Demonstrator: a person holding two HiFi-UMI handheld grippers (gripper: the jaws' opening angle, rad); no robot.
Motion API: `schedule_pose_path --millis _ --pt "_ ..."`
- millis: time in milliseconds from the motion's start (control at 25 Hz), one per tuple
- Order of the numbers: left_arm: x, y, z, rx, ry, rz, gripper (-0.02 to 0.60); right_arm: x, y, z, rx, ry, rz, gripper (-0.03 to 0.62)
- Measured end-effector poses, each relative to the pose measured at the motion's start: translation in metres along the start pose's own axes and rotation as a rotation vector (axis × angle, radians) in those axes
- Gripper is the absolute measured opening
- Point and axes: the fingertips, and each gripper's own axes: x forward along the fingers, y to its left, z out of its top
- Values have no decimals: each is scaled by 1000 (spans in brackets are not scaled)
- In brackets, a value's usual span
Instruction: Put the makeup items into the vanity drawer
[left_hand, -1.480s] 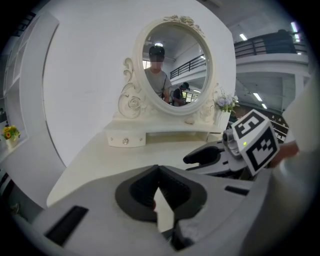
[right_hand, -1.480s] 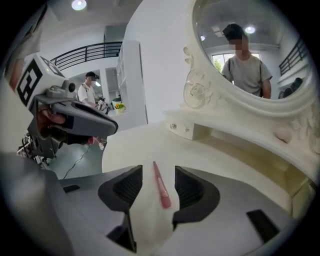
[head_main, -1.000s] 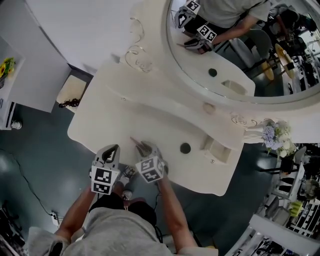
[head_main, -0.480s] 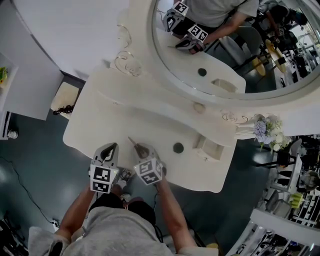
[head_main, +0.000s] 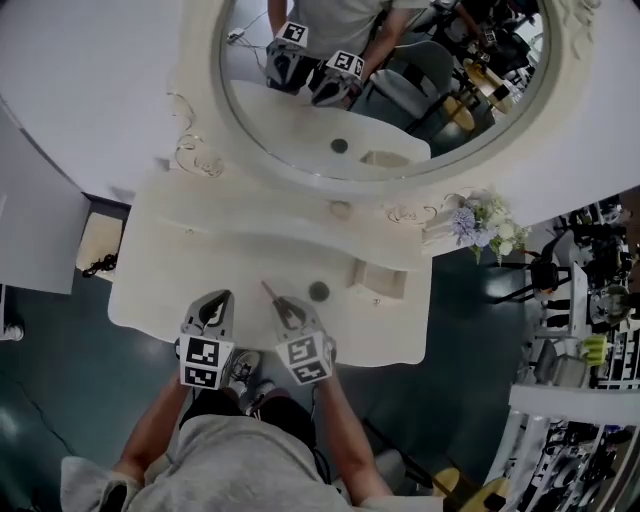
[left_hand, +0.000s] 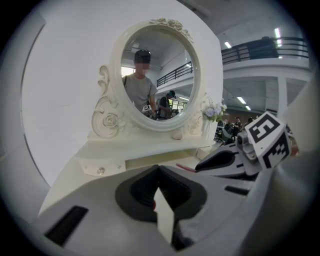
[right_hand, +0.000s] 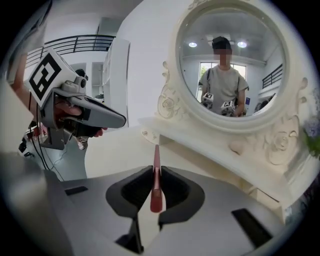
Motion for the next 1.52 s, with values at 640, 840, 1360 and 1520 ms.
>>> schedule_pose_path --millis 640,840,1360,1520 --pt "37 -117 65 168 -97 -240 2 -130 -102 -30 120 -83 -345 61" --pt "51 -153 79 191 -106 -270 2 -158 -131 -46 112 -82 -386 60" --pt "94 -210 95 165 -86 -224 2 -175 -217 -82 -34 -38 -355 60" --pt "105 -210 91 138 -67 -170 2 -160 -237 -90 -91 -13 -297 60"
